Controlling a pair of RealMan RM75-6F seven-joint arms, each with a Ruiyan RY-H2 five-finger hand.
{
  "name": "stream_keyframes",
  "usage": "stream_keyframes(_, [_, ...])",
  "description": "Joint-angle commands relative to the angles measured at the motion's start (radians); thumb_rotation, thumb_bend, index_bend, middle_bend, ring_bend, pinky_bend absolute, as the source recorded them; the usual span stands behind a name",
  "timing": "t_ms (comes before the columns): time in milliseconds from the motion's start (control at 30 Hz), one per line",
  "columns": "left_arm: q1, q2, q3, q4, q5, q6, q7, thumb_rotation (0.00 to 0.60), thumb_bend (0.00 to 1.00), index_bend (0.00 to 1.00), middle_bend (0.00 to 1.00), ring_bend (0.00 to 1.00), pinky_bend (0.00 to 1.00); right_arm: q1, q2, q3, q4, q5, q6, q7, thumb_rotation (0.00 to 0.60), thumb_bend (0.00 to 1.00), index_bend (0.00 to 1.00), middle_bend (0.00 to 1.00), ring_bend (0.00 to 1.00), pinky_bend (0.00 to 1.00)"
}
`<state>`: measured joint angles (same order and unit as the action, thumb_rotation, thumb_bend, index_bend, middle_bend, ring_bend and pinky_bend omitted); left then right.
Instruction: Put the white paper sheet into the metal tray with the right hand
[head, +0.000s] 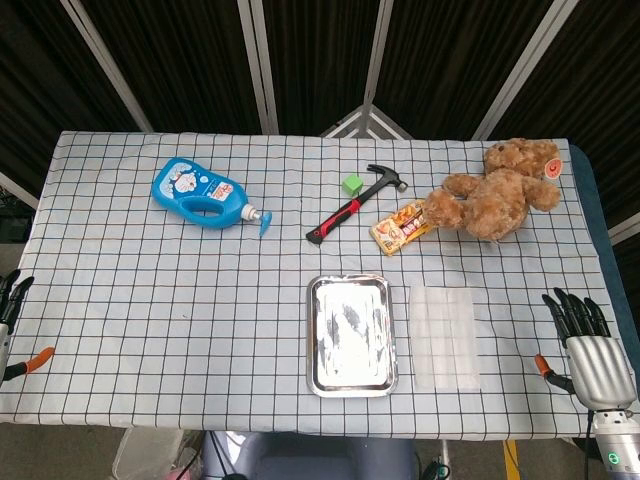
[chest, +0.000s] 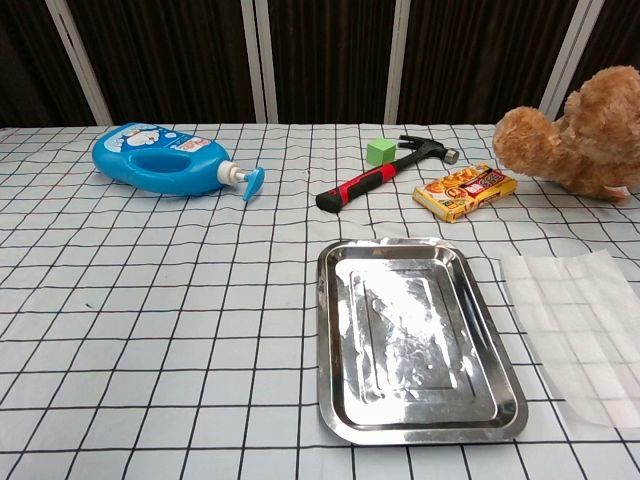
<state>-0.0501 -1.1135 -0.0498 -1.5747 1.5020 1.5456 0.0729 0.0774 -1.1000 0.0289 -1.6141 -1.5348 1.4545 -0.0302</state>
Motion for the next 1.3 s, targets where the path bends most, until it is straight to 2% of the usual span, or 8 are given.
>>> stream_keyframes(33, [0.000, 0.000, 0.000, 0.000, 0.000, 0.000, 0.000, 0.600, 0.00, 0.00, 0.00, 0.00, 0.00, 0.000, 0.000, 0.000, 0.000, -0.001, 0.000, -0.001, 0.600, 0.35, 0.00, 0.00, 0.00, 0.00])
stream_keyframes(367, [0.002, 0.003, 0.002, 0.000, 0.006, 0.005, -0.006, 0.600, 0.00, 0.00, 0.00, 0.00, 0.00, -0.002, -0.007, -0.009, 0.002, -0.018, 0.005, -0.024, 0.600, 0.35, 0.00, 0.00, 0.00, 0.00])
stream_keyframes(533, [-0.001, 0.003, 0.001, 0.000, 0.004, -0.001, -0.011, 0.600, 0.00, 0.00, 0.00, 0.00, 0.00, -0.001, -0.030, -0.029, -0.003, -0.043, -0.002, -0.082, 0.600, 0.35, 0.00, 0.00, 0.00, 0.00])
stream_keyframes(833, [0.000, 0.010, 0.000, -0.004, 0.009, 0.005, -0.029, 0.600, 0.00, 0.00, 0.00, 0.00, 0.00, -0.006, -0.152, -0.075, 0.029, -0.071, -0.043, -0.296, 0.600, 0.35, 0.00, 0.00, 0.00, 0.00])
stream_keyframes(1300, [-0.006, 0.023, -0.006, -0.028, 0.007, 0.000, -0.029, 0.600, 0.00, 0.00, 0.00, 0.00, 0.00, -0.029, -0.268, -0.141, 0.105, -0.099, -0.079, -0.397, 0.600, 0.35, 0.00, 0.00, 0.00, 0.00])
